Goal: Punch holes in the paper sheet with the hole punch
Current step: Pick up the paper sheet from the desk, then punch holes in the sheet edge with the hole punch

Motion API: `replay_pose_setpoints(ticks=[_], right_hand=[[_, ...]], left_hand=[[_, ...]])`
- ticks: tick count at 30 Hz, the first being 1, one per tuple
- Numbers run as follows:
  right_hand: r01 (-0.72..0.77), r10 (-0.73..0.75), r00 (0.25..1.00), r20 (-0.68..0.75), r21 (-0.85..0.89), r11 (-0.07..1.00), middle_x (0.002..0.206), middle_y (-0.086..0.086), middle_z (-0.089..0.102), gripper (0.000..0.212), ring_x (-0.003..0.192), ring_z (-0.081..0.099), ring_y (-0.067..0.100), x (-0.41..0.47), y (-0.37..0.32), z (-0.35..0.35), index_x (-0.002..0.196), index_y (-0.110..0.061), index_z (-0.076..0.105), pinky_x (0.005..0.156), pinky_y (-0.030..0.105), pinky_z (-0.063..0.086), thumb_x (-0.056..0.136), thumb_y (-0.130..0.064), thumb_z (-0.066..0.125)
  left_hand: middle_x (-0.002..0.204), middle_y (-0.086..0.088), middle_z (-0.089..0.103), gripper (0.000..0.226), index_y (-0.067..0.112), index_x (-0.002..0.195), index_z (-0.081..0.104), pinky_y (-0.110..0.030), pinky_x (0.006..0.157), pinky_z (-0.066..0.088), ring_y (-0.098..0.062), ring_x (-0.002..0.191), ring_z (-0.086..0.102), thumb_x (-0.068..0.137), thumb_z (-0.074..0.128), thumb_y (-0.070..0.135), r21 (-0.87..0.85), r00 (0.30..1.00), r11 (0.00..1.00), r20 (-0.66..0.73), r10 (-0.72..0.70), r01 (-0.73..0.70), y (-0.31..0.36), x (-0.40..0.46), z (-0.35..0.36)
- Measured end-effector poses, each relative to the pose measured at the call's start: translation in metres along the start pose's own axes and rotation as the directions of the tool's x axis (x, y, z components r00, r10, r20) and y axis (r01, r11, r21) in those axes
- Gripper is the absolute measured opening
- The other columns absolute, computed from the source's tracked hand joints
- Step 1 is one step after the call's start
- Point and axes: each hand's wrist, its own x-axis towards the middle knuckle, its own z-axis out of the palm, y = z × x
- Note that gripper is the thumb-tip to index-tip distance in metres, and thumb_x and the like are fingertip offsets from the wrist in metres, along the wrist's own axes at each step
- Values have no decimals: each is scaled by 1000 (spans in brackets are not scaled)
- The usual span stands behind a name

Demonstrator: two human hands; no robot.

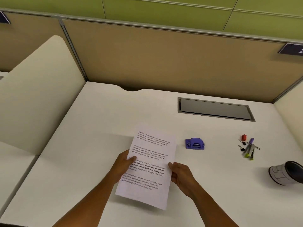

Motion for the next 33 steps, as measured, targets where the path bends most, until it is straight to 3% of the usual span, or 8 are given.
replay_pose_setpoints(ticks=[4,8,14,22,26,29,31,33], right_hand=[[10,-14,995,-101,-36,999,111,10,76,28,103,72,32,-13,2,-13,123,-8,64,89,47,59,97,-16,63],[15,-11,987,-162,27,1000,111,11,76,27,102,72,33,-26,9,-30,121,-9,66,87,47,59,94,-15,67],[4,29,975,-221,149,989,111,12,75,27,104,71,36,-41,24,-58,119,-7,68,89,50,58,93,-13,68],[10,128,941,-315,401,916,109,11,76,24,107,69,37,-46,39,-82,117,-6,68,90,49,58,93,-6,66],[40,152,908,-392,440,897,106,11,77,23,103,70,37,-44,46,-91,115,-5,68,90,52,57,93,-5,66],[64,175,878,-445,473,879,104,10,78,22,100,71,35,-46,51,-101,114,-6,69,76,44,61,93,-5,66],[83,189,859,-475,494,865,103,9,78,21,98,72,34,-47,55,-106,113,-7,70,70,39,60,93,-5,66],[100,204,845,-495,521,848,103,8,78,20,99,71,33,-47,59,-111,112,-8,70,71,39,59,93,-4,65]], left_hand=[[116,6,72,28,27,125,61,-39,88,58,-16,100,71,98,58,24,63,993,998,119,23,-31,19,14,20],[117,5,72,27,24,125,63,-42,93,57,-17,102,71,98,58,24,150,972,987,234,27,-63,36,29,45],[112,0,73,24,16,116,67,-43,94,56,-19,99,71,95,62,26,298,939,949,344,-6,-103,58,52,86],[117,-2,71,28,14,119,66,-45,98,54,-21,103,69,94,64,27,420,899,896,435,-61,-143,82,75,145],[104,-7,74,22,9,108,70,-36,87,58,-22,89,72,91,67,23,518,894,839,438,-92,-167,91,86,171],[90,-6,75,17,8,96,72,-33,73,58,-24,82,72,88,71,22,578,898,799,424,-119,-167,93,95,188],[77,-1,70,6,13,84,70,-25,59,50,-18,70,66,88,71,18,580,905,801,407,-127,-149,94,99,195],[84,-6,70,4,10,92,70,-24,59,49,-17,71,63,88,69,12,557,912,825,382,-148,-100,95,104,200]])
